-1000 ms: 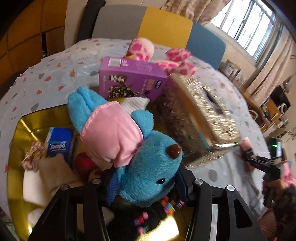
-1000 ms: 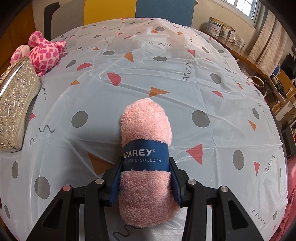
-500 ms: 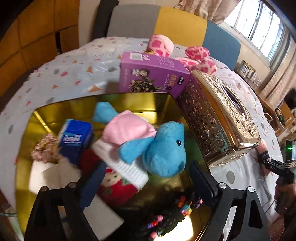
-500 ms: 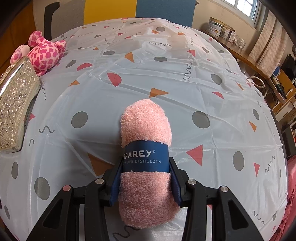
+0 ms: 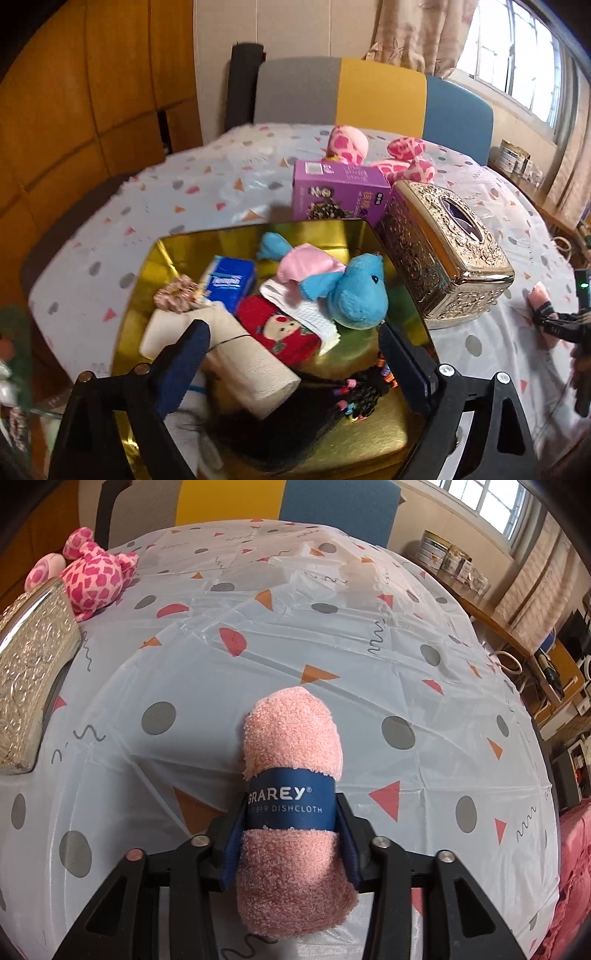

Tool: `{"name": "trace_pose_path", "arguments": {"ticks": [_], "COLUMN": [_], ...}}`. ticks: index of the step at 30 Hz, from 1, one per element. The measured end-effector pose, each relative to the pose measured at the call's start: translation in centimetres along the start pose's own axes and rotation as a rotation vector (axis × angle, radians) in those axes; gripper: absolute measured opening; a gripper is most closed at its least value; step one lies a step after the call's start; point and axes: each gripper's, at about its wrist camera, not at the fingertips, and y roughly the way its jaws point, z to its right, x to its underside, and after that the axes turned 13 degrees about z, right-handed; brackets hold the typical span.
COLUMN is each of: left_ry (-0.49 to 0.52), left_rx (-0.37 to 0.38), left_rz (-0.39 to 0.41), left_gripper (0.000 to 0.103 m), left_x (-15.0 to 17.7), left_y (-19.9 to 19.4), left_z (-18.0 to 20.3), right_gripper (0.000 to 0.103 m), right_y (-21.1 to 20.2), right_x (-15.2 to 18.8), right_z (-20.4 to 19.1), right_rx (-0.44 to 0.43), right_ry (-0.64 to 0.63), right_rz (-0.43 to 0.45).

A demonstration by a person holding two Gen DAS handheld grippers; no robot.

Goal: Organize soft objects
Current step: 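Carry the pink GRAREY dishcloth roll toward the gold tray with the right tool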

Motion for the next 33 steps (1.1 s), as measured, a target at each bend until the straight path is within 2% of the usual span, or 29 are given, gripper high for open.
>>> {"name": "trace_pose_path", "arguments": {"ticks": [5,9,24,33], "left_ry": [0.030,0.021,-0.017,-0.024], "left_rx": [-0.039,-0.034,-0.039,-0.045], "left_rz": [0.043,0.048,0.042,0.077], "left_gripper": [0.098,0.103,0.103,0.103], "left_x": [0.2,0.4,1.0,0.7], "left_y": [-1.3,-1.8,-2.2,-3.0], "left_z": [0.2,0.2,-1.0,-2.4], "right_gripper": [0.040,0.040,0.040,0.038], "right_y": [0.0,0.0,-0.2,0.4], "right_x": [0.2,0.3,0.5,-0.6], "right_z": [0.2,0.5,-0.1,0.6], "right_rx": [-0.011,-0.023,0.017,0.055], "right_ry": [0.021,0.048,0.040,0.236], "right_rz": [-0.009,-0.012,-0.007,-0.090]}}
